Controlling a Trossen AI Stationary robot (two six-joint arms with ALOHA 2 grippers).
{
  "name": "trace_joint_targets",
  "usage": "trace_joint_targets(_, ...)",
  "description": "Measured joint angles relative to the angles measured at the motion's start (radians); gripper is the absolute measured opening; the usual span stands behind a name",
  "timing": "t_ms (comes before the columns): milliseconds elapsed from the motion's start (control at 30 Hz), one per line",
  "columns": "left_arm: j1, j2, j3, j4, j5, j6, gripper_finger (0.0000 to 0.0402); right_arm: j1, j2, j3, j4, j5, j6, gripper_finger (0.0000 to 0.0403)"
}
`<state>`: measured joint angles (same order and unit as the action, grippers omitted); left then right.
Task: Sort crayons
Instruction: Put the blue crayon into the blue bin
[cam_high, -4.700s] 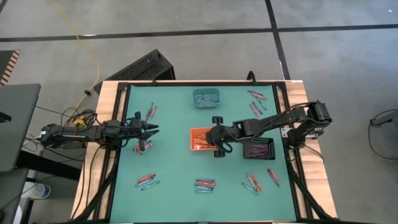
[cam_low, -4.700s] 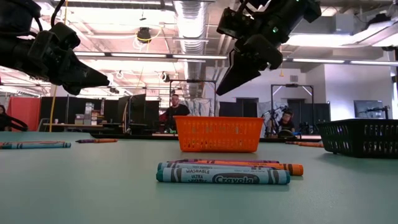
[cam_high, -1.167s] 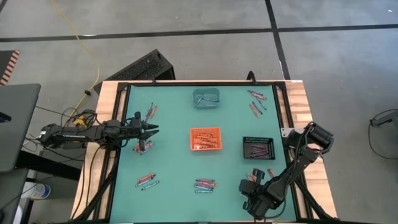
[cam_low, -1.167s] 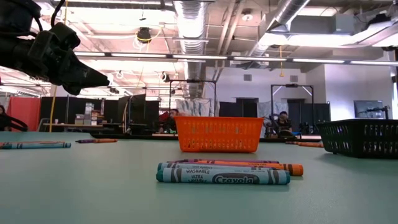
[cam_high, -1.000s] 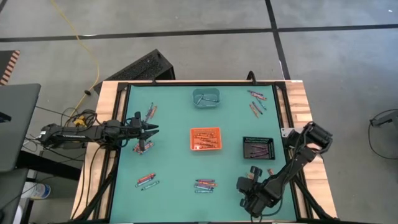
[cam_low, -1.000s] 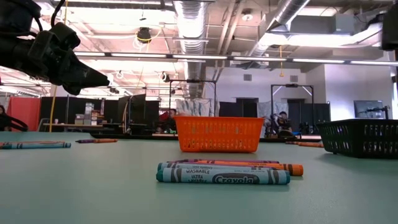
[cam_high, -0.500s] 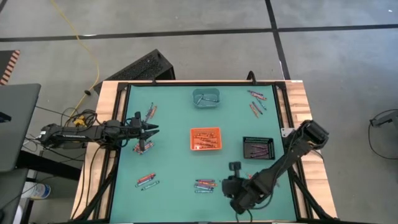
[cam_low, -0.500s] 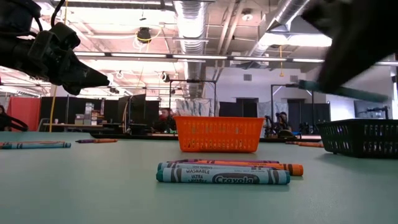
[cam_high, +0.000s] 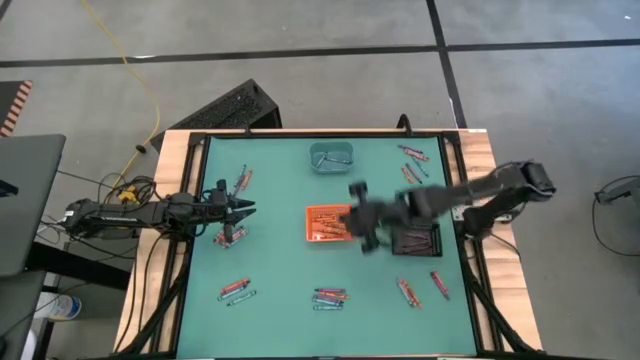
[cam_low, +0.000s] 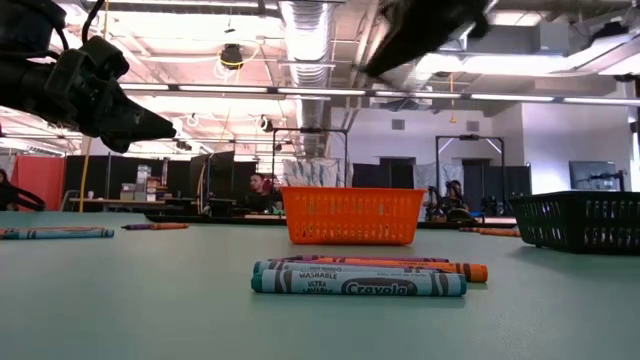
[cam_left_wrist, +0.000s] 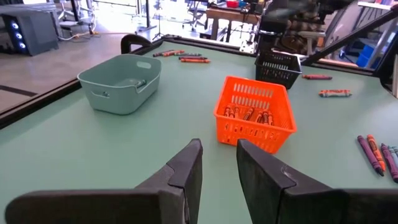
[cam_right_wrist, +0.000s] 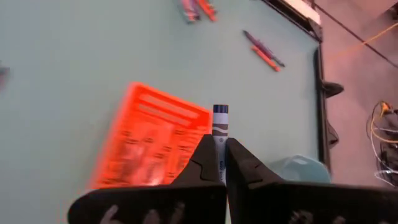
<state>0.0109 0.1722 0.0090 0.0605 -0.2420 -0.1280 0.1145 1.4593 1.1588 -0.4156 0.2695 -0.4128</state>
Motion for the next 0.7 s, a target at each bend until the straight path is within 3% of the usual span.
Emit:
trace_joint_targets(167,0.0,0.0,0.0,0.0,0.0,0.0,0.0088,-0.27,0.048,-0.026,0.12,-0.22,-0.154,0.0005)
trace_joint_targets(367,0.0,0.0,0.0,0.0,0.0,0.0,0.0088,-0.509,0.197,-0.013,0.324,-0.254,-0.321,0.0005)
trace_joint_targets(500,0.0,0.0,0.0,0.0,0.0,0.0,0.0088,-0.589,0.299,0.05,0.35,-0.341,-0.368,0.0005)
trace_joint_targets(700,0.0,0.0,0.0,0.001,-0.002,0.0,0.0088,-0.632,0.4,0.168,0.246,-0.353,-0.297,0.0005)
